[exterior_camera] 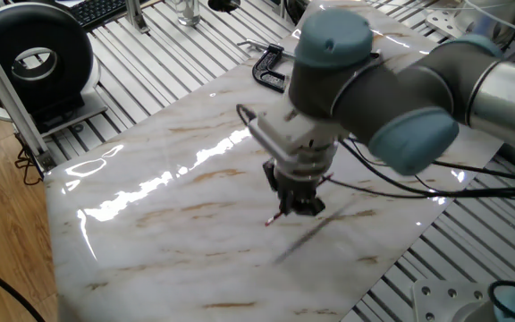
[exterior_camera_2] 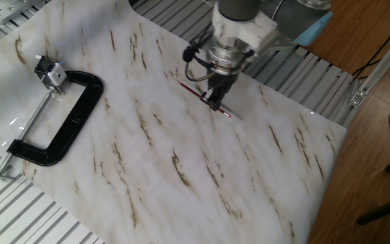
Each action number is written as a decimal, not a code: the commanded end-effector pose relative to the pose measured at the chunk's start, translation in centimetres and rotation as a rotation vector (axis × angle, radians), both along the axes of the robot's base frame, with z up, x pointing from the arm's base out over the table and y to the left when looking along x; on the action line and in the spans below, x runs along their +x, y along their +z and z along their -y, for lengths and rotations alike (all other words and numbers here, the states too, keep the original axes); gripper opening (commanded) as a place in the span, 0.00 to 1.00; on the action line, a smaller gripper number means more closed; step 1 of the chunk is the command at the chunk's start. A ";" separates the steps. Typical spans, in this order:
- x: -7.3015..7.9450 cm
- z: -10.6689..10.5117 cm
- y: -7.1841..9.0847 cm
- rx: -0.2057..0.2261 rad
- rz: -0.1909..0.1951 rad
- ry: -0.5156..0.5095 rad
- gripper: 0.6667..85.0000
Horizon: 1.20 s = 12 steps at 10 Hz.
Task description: Insert the pencil into the pencil sharpener
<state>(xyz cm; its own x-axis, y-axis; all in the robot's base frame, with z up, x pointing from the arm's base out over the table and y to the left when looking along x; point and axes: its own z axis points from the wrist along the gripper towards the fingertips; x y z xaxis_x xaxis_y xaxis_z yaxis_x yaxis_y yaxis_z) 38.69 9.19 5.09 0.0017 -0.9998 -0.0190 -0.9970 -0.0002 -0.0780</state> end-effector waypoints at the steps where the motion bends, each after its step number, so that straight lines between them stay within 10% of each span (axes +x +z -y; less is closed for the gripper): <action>1: 1.8 1.3 0.3 0.028 0.028 -0.014 0.00; 7: 4.3 2.5 0.7 0.040 0.118 -0.418 0.00; 9: 5.2 2.5 0.7 0.057 0.108 -0.390 0.00; 12: 11.8 7.5 2.9 0.080 0.016 -0.182 0.00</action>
